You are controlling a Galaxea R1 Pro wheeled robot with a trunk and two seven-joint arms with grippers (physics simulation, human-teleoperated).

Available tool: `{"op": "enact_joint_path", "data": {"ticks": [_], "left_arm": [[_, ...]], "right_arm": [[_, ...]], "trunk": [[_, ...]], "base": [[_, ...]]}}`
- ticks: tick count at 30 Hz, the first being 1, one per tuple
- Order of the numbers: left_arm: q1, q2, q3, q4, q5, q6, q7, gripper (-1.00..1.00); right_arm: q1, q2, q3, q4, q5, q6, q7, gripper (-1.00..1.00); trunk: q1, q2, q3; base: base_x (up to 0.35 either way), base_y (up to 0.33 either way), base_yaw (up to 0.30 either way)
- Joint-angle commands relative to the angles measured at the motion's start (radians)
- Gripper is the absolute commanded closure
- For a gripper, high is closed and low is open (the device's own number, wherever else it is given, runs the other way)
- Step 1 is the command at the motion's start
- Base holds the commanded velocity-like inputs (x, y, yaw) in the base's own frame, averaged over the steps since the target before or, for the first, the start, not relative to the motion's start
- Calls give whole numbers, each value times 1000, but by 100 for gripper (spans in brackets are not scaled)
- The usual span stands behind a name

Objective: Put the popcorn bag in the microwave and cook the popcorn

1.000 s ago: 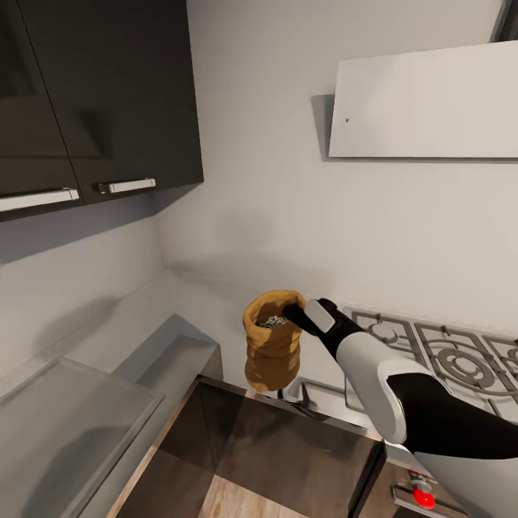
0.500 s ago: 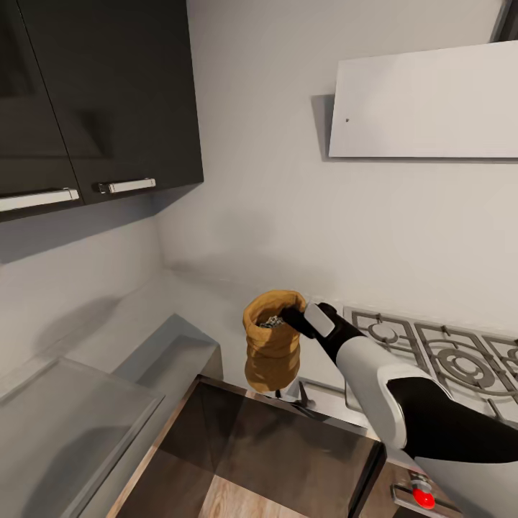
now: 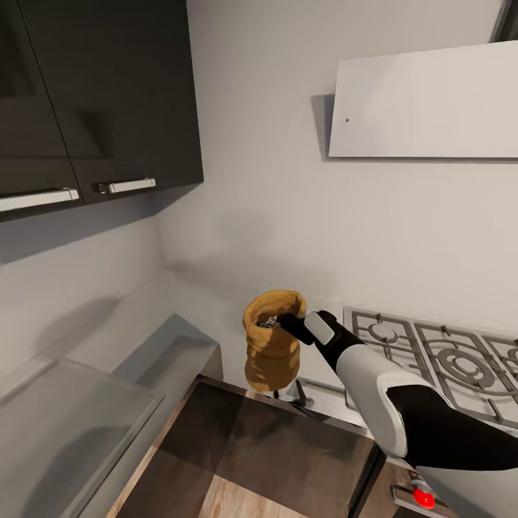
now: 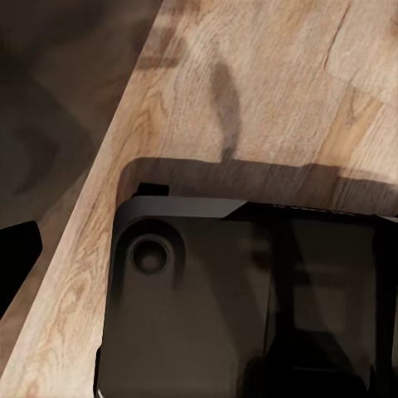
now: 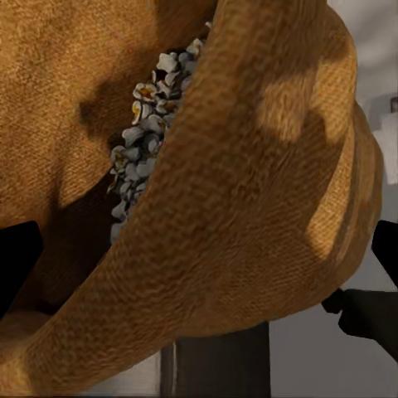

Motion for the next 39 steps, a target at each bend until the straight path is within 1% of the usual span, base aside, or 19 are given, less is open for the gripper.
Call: {"op": "enact_joint_path", "data": {"ticks": [1, 9, 10, 22, 24, 25, 28, 35, 39], "left_arm": [[-1, 0, 6, 1, 2, -3, -2, -100], [-1, -1, 6, 1, 1, -3, -1, -100], [-1, -1, 6, 0, 1, -3, -2, -100], [-1, 0, 6, 1, 2, -3, -2, -100], [-1, 0, 6, 1, 2, -3, -2, -100], [-1, 0, 6, 1, 2, -3, -2, -100], [-1, 0, 6, 1, 3, -3, -2, -100], [-1, 0, 6, 1, 2, -3, -2, -100], [-1, 0, 6, 0, 2, -3, -2, -100]], "right_arm": [[0, 0, 1, -1, -6, 4, -5, -100], [7, 0, 1, -1, -6, 3, -1, -100], [8, 0, 1, -1, -6, 3, -1, 100], [8, 0, 1, -1, -6, 3, 0, 100], [7, 0, 1, -1, -6, 5, 10, 100], [7, 0, 1, -1, -6, 11, 27, 100], [6, 0, 1, -2, -6, 40, 42, 100], [1, 0, -1, -5, -6, 49, 43, 100], [-9, 0, -6, -9, -6, 73, 38, 100]], "trunk": [[1, -2, -2], [1, -2, -2], [1, -2, -2], [1, -2, -2], [1, -2, -2], [1, -2, -2], [1, -2, -2], [1, -2, -2], [1, -2, -2]], "base": [[0, 0, 0], [0, 0, 0], [0, 0, 0], [0, 0, 0], [0, 0, 0], [0, 0, 0], [0, 0, 0], [0, 0, 0], [0, 0, 0]]}}
